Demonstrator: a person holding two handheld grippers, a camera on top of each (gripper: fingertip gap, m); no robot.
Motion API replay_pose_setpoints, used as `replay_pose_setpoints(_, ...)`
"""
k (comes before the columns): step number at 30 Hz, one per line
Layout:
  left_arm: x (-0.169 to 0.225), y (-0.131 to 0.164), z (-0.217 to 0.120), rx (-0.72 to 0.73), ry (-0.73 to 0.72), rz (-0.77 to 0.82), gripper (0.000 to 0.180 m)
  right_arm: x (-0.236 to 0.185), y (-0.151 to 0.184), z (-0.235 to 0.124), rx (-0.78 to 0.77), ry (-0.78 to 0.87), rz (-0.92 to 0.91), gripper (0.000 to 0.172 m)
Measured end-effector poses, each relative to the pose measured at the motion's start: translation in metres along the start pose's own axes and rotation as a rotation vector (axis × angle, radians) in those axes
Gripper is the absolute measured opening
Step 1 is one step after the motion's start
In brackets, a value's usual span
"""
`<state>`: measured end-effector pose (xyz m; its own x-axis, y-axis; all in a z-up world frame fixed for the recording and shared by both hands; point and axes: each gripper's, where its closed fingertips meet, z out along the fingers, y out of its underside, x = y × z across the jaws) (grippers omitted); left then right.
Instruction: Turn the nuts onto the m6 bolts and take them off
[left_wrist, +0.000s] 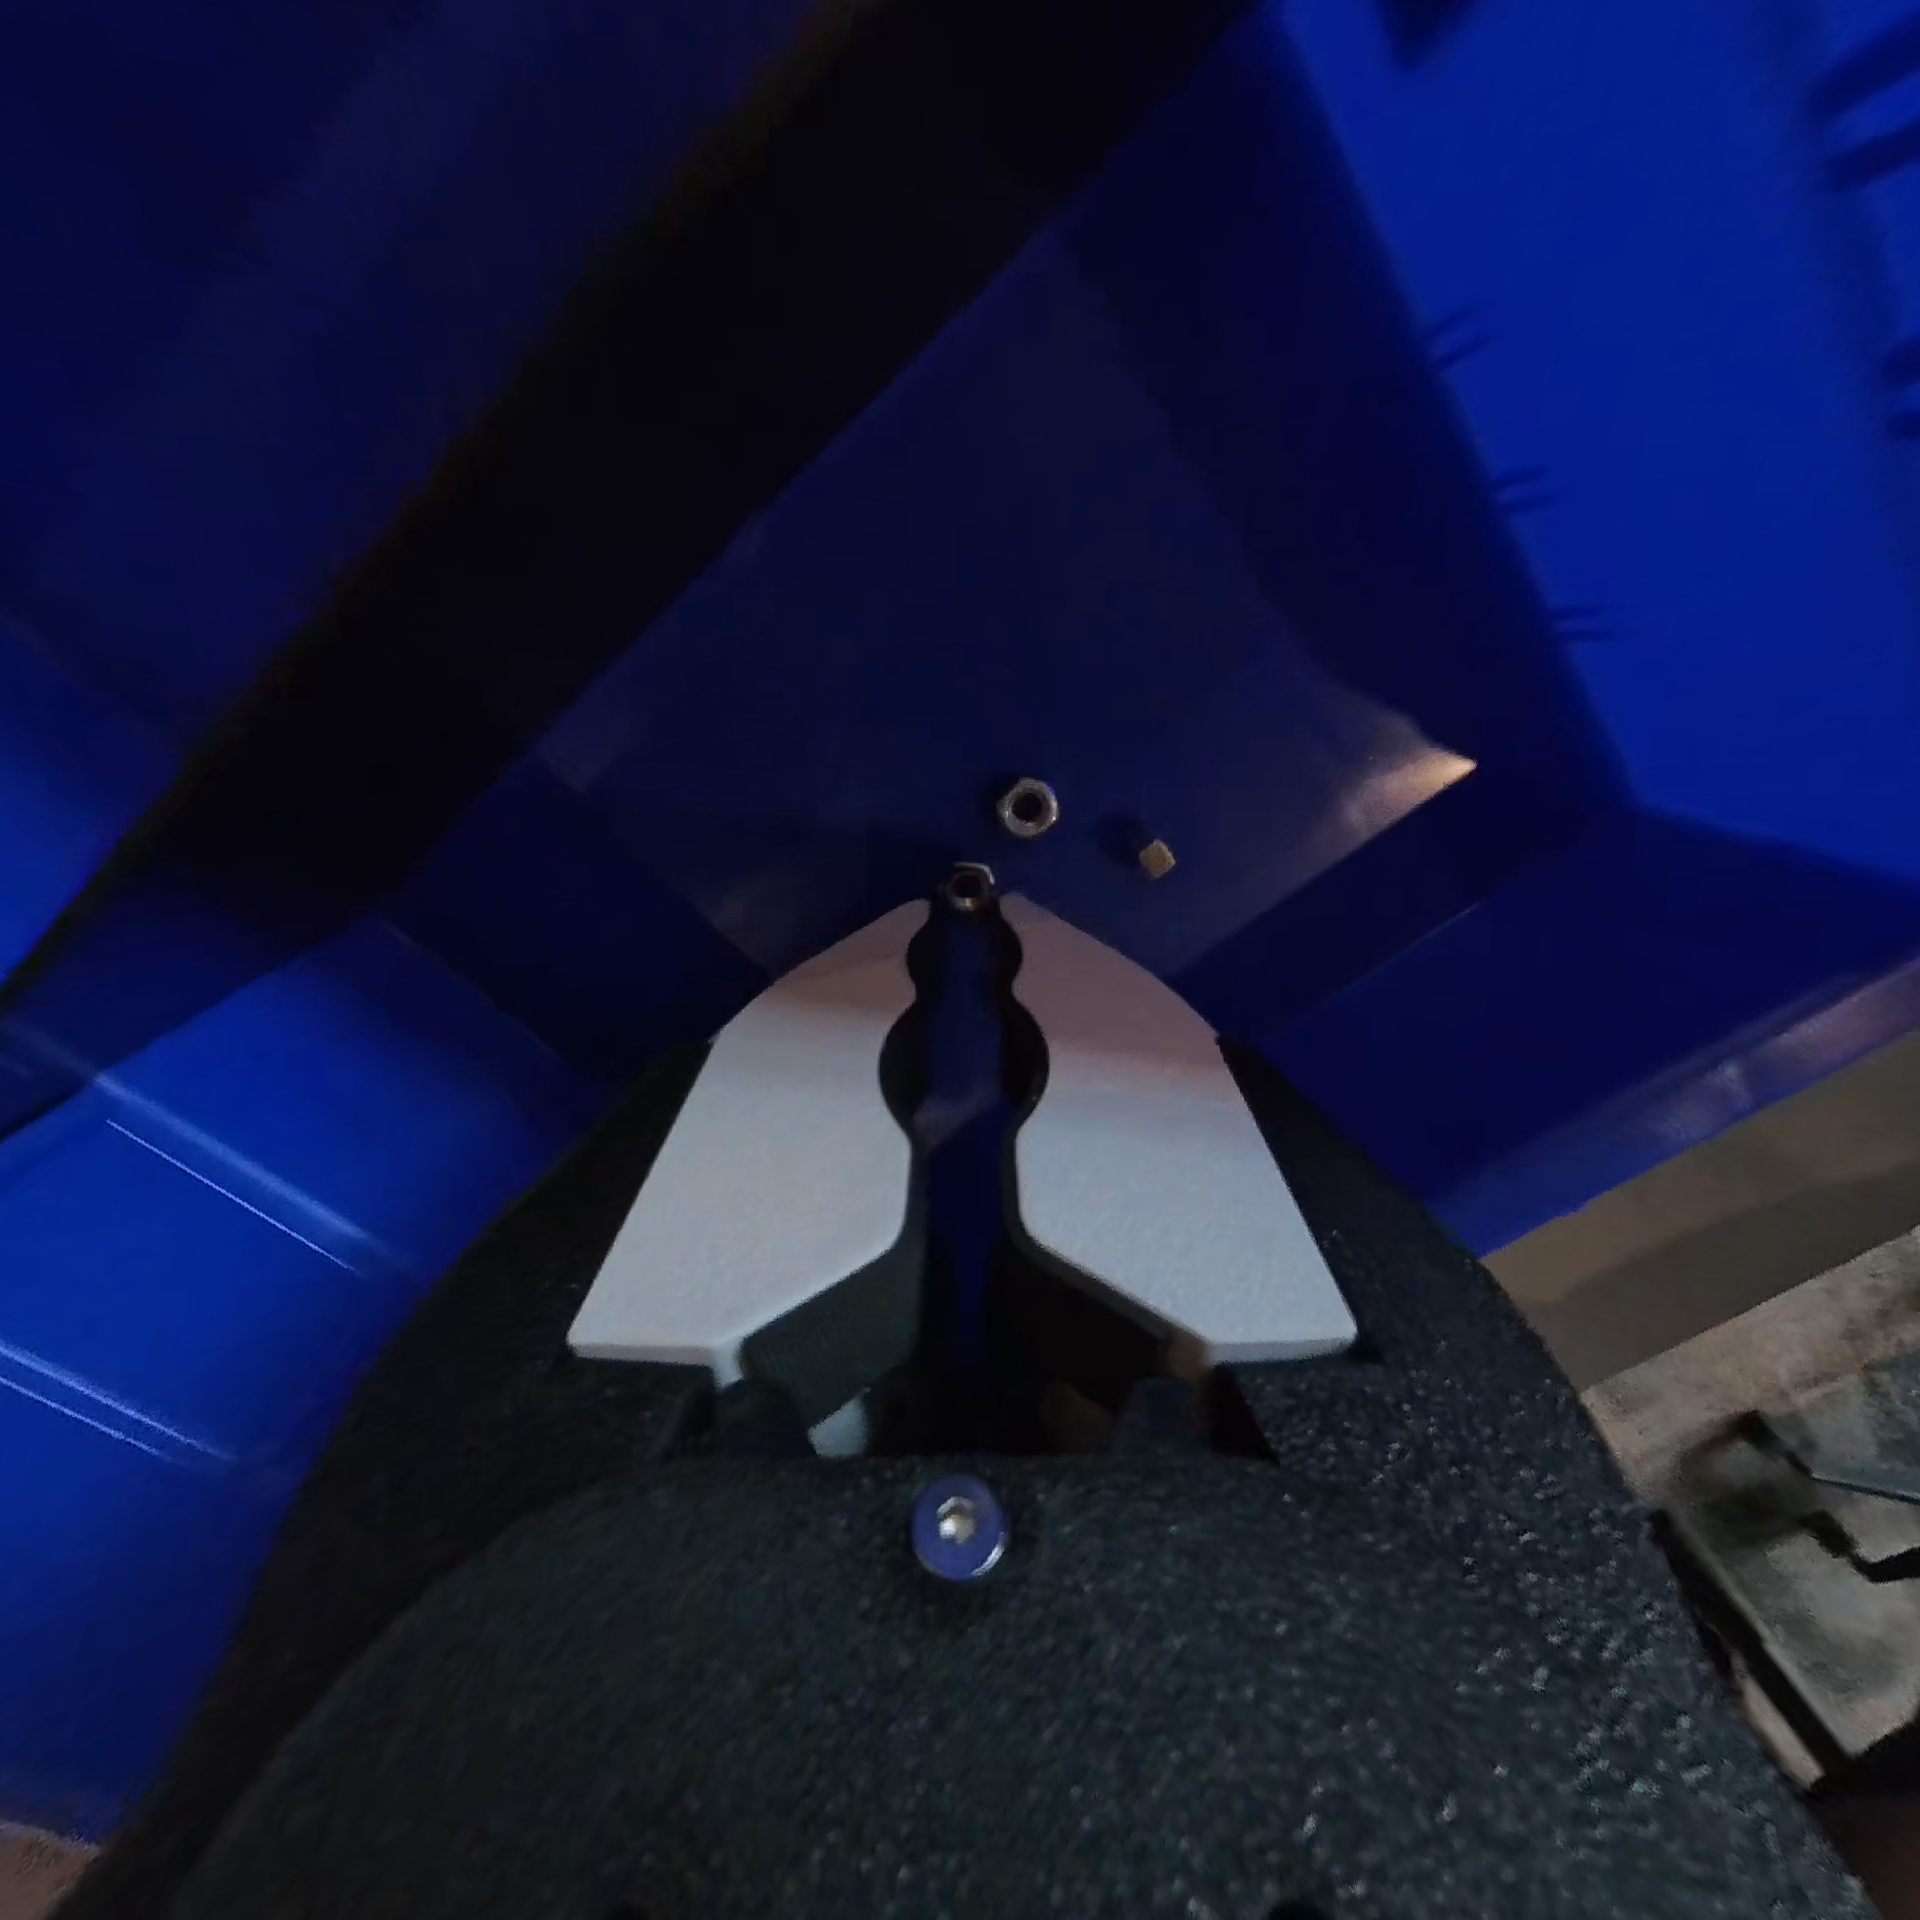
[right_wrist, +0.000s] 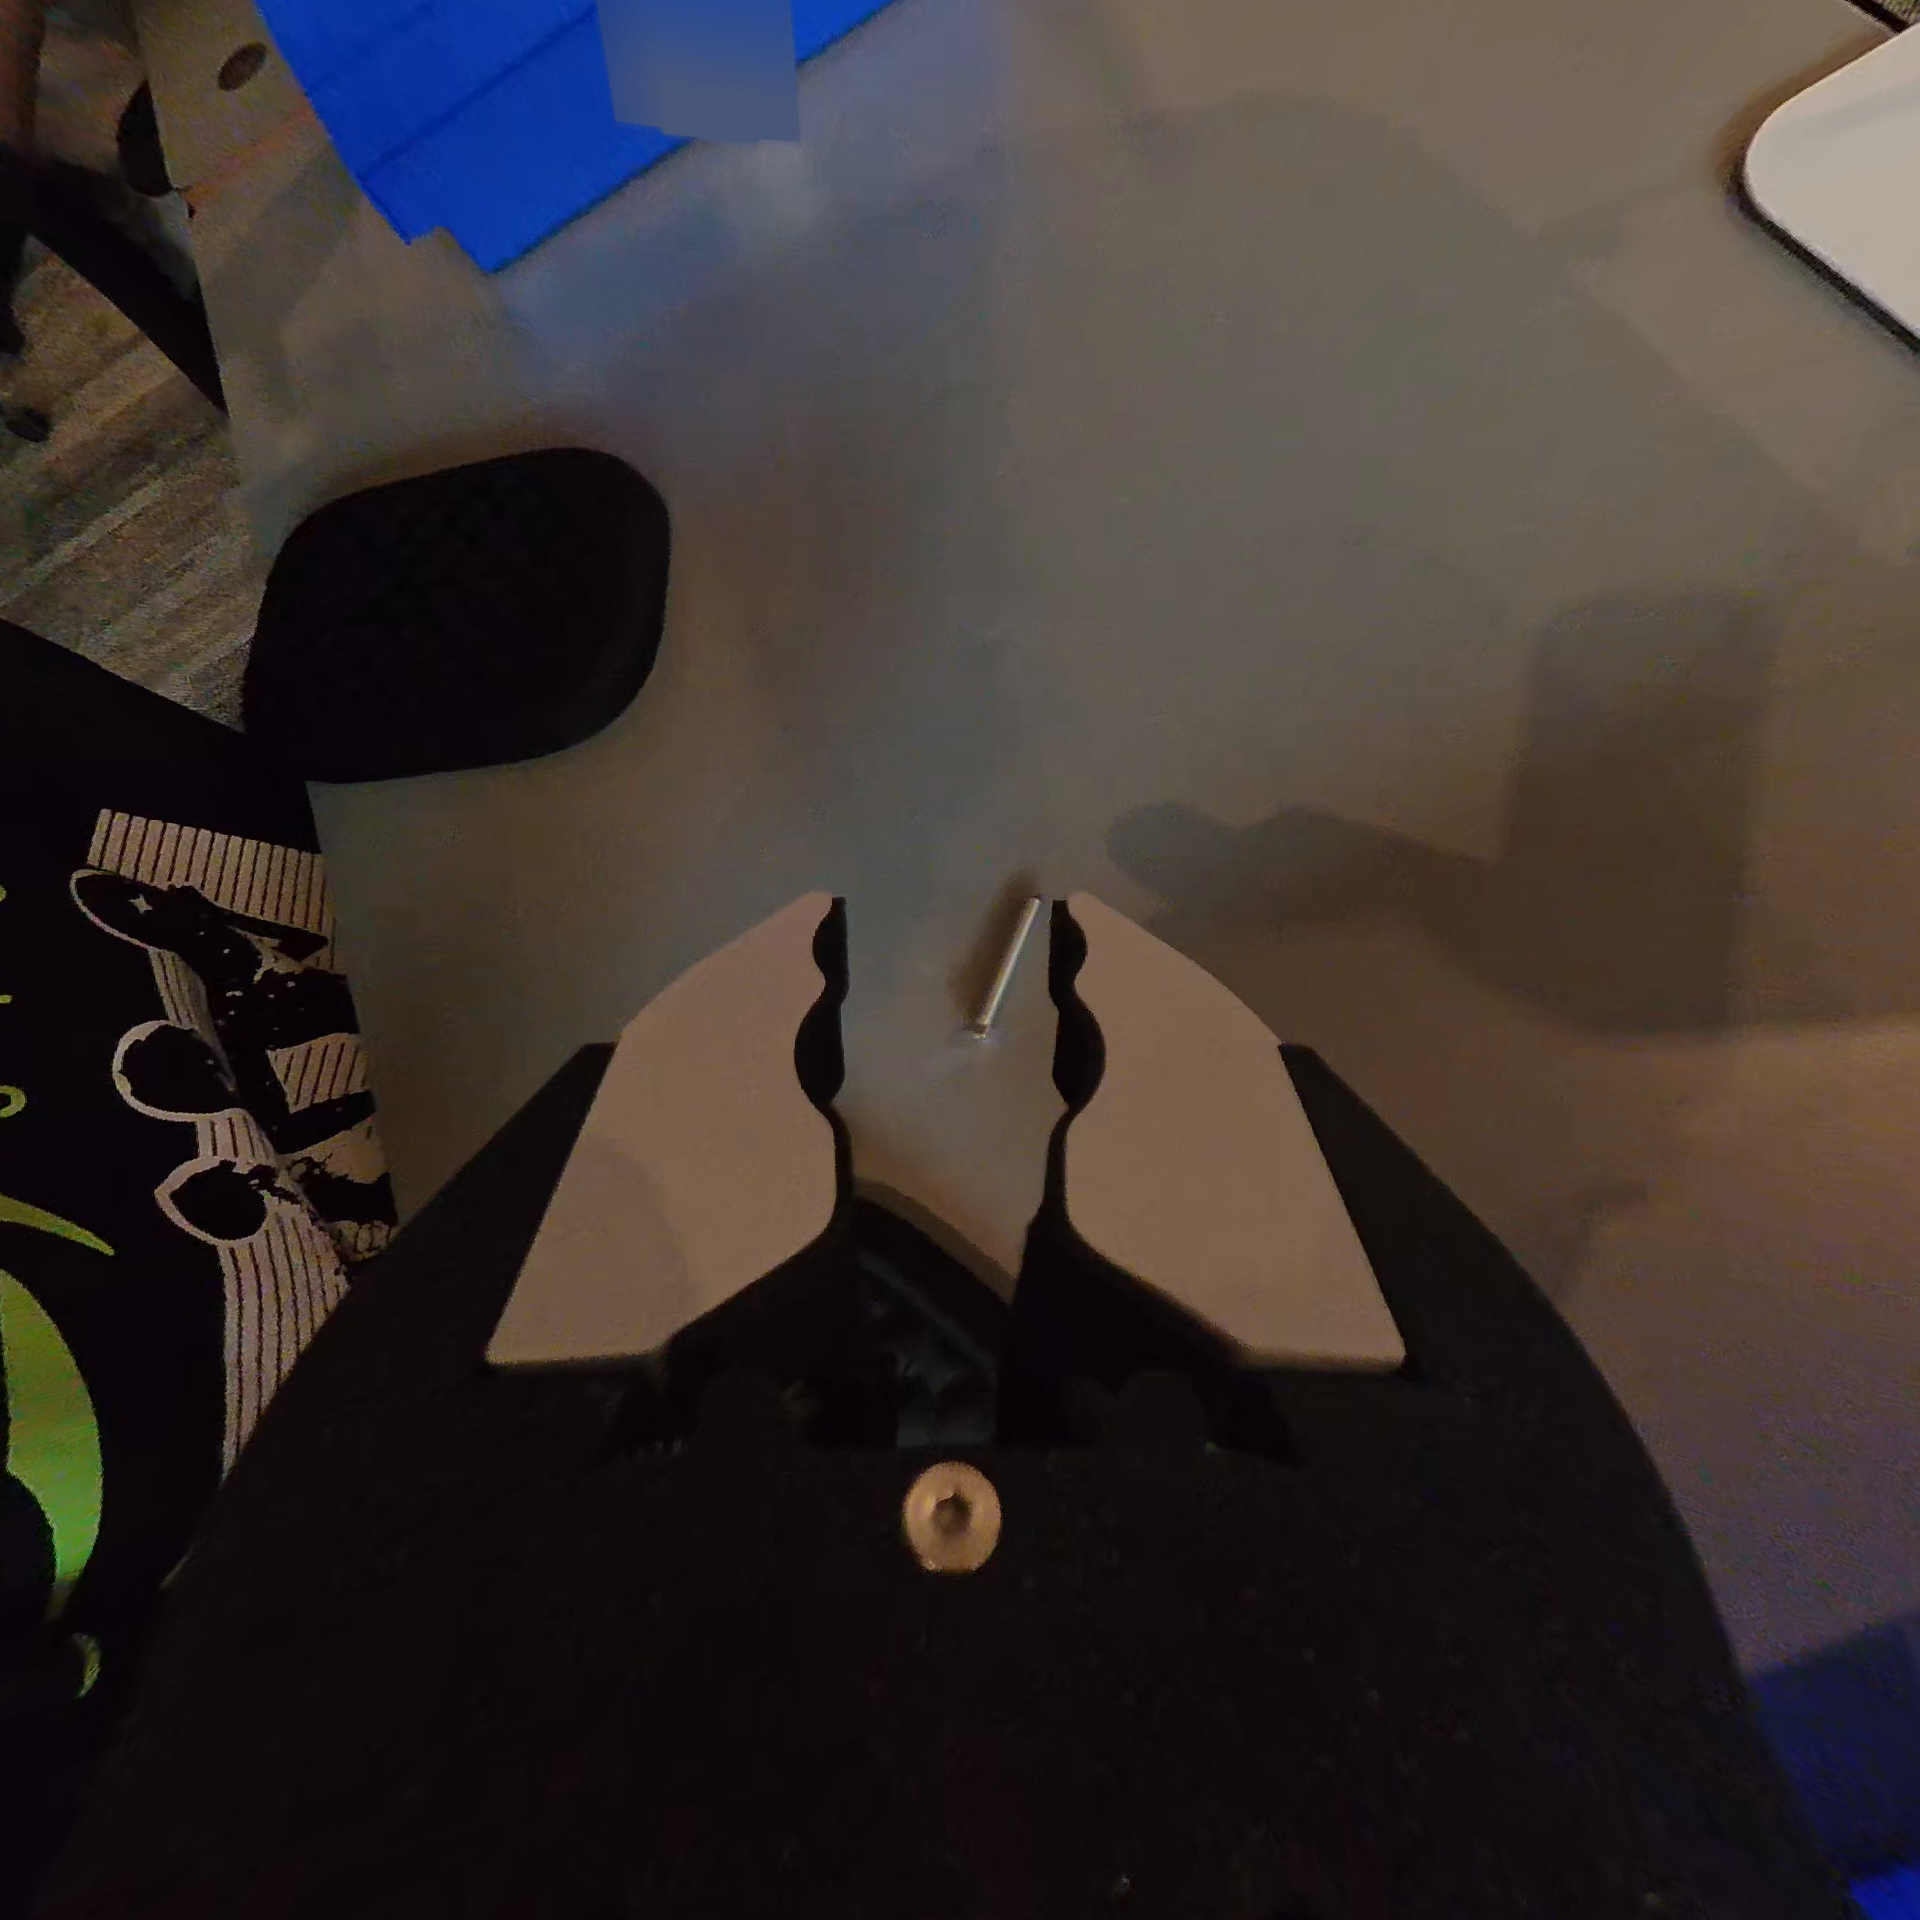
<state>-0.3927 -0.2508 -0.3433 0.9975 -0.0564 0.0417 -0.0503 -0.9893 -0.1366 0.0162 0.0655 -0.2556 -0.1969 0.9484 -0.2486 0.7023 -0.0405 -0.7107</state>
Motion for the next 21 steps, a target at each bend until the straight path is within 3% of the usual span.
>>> replay_pose_setpoints(8,0.001,-0.012,-0.021,0.158,-0.037,-0.017,0.0,-0.003,0.002,-0.005,0.005,0.002,-0.008,0.036)
replay_pose_setpoints(14,-0.002,-0.011,-0.023,0.13,-0.073,-0.009,0.0,-0.005,0.0,-0.006,0.012,0.004,-0.019,0.035)
replay_pose_setpoints(16,0.005,-0.016,-0.02,0.134,-0.047,0.015,0.014,-0.004,0.002,-0.007,0.001,0.007,-0.019,0.035)
replay_pose_setpoints(21,0.007,-0.022,-0.011,0.106,-0.031,0.008,0.017,-0.004,0.001,-0.009,-0.005,0.024,-0.02,0.035)
